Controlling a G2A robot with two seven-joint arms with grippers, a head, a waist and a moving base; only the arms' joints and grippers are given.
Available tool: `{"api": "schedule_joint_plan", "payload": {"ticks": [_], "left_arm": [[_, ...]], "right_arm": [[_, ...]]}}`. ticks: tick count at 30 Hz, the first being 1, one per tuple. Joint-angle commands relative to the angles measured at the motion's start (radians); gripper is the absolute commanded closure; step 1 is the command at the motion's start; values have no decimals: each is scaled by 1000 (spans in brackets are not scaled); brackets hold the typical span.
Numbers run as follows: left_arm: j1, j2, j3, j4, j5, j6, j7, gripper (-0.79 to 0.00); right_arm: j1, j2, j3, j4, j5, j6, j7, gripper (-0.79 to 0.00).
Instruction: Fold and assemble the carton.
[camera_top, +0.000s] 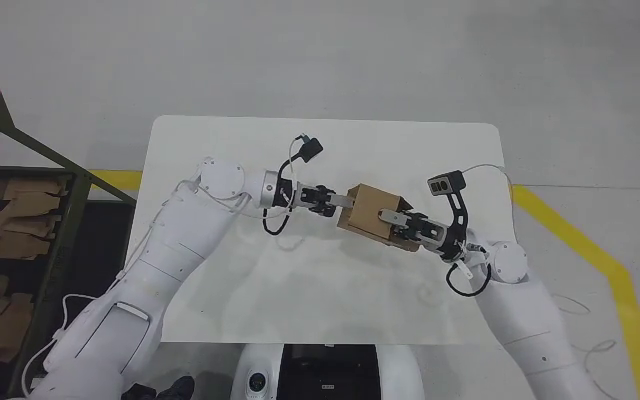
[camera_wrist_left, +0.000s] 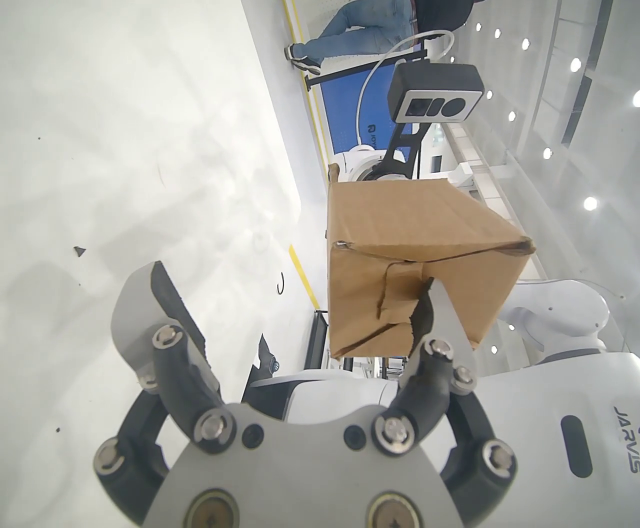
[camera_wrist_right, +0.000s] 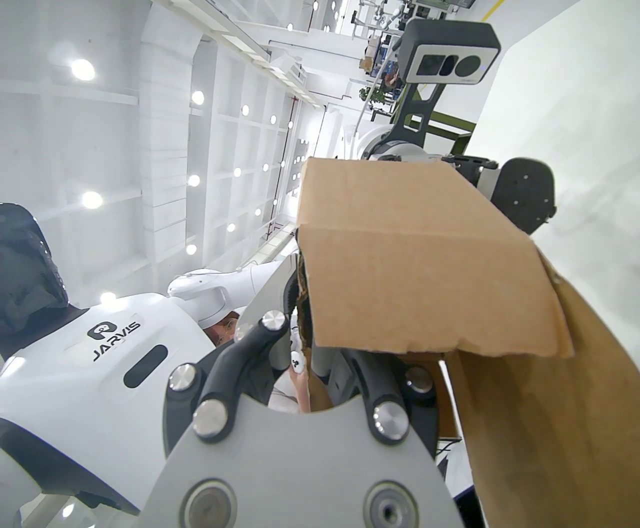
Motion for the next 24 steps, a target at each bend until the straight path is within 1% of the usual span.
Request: {"api": "schedule_joint_plan", "payload": {"ticks": [1, 11, 24], "left_arm": [[1, 0, 1, -2, 0, 0, -1, -785], [4, 1, 0, -17, -5, -3, -3, -785], [-9, -4, 16, -20, -5, -6, -3, -785]], "right_arm": [[1, 0, -1, 3, 10, 1, 7, 0], [16, -3, -8, 26, 45, 11, 39, 0], [20, -6, -7, 41, 64, 8, 52, 0]]}}
